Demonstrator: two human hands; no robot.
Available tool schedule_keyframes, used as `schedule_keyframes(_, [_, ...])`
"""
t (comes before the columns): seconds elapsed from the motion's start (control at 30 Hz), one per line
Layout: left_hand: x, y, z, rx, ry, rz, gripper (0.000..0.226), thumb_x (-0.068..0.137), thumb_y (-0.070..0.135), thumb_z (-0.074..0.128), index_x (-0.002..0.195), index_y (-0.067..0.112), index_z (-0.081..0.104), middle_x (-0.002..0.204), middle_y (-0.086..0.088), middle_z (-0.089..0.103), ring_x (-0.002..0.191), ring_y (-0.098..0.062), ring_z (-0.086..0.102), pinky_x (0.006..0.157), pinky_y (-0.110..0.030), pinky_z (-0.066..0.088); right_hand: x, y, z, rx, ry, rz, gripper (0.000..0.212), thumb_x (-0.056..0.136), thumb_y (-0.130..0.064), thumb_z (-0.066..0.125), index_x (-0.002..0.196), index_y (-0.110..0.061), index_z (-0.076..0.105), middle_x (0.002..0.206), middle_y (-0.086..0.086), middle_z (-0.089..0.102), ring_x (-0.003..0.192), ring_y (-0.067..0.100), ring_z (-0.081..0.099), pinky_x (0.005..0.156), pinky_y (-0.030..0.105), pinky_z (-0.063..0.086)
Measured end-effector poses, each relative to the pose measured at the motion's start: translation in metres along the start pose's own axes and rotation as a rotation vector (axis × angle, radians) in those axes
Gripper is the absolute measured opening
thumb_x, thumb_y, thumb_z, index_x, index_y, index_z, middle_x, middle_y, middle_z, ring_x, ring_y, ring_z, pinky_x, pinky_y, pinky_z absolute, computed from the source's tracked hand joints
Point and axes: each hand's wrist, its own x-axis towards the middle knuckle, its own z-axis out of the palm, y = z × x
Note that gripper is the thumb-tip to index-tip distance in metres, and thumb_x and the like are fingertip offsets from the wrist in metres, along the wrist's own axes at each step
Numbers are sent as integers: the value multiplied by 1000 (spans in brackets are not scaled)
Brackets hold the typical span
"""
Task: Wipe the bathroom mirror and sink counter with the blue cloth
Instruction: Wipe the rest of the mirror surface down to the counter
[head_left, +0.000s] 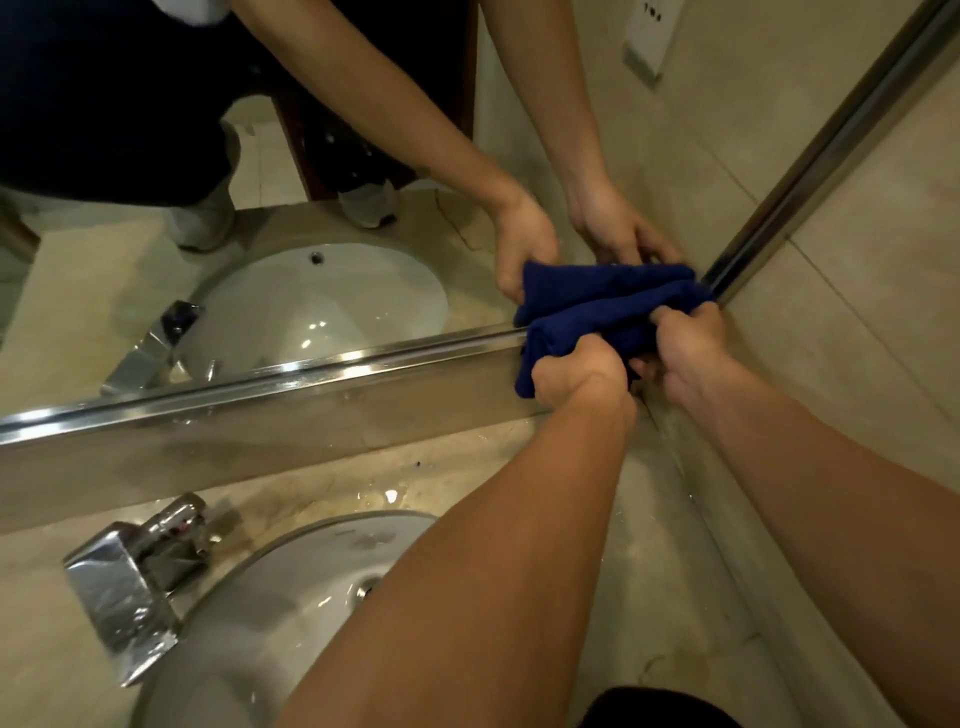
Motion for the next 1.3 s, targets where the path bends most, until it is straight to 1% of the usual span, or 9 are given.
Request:
schedule_keyframes(0.2, [18,18,-54,-85,64,85,31,79,21,71,110,18,68,102,-9,73,87,-29,72,80,-44,61,-42,10,39,-23,-52,9,34,94,-13,52,125,-25,48,105,5,66,83,22,66,61,35,56])
schedule_keyframes(0.37, [24,43,-111,-136,93,125,20,76,22,73,94,25,67,97,-6,73,85,-26,71,80,-43,61,-84,24,78,-25,-113,7,37,92,-9,52,127,-21,49,107,11,66,85,27,67,53,30,52])
schedule_keyframes(0.53, [28,74,-178,-187,133,165,12,80,11,72,88,17,66,95,-10,73,88,-29,71,83,-45,60,-131,44,128,-137,-140,-55,40,89,-13,55,128,-20,48,116,12,65,101,33,65,83,54,57])
schedule_keyframes(0.63, [30,97,-222,-207,183,170,12,81,8,71,78,16,63,90,-14,73,87,-31,71,80,-42,60,-168,55,161,-156,-198,-52,41,88,-15,54,128,-22,49,112,9,66,97,32,66,80,54,58])
schedule_keyframes(0.8, [28,137,-289,-229,172,160,15,86,2,67,75,10,60,71,-10,65,69,-24,63,61,-30,55,-217,77,216,-205,-174,-64,48,81,-25,52,129,-25,46,120,9,64,106,33,63,93,52,52])
schedule_keyframes(0.93, [32,173,-340,-238,182,103,13,89,1,64,81,10,58,76,-12,63,65,-20,60,52,-25,52,-257,96,251,-295,-229,-78,65,79,-37,52,140,-23,36,129,12,61,111,37,61,95,54,50])
schedule_keyframes(1.07, [36,206,-399,-247,245,115,7,89,2,66,93,6,61,90,-16,67,70,-19,62,58,-25,53,-305,107,296,-275,-268,-64,44,88,-26,54,130,-21,41,119,12,63,101,38,65,88,55,53])
schedule_keyframes(1.17, [39,226,-438,-269,295,133,20,87,2,68,107,1,64,100,-18,70,80,-24,67,62,-26,56,-341,114,328,-285,-280,-45,40,89,-25,52,127,-23,39,118,12,63,98,39,66,87,55,54])
schedule_keyframes(1.3, [45,243,-475,-283,326,147,22,85,2,68,107,2,65,92,-16,69,76,-23,67,50,-24,55,-373,121,358,-324,-270,-28,44,92,-25,51,133,-22,35,122,14,60,99,40,65,88,54,53])
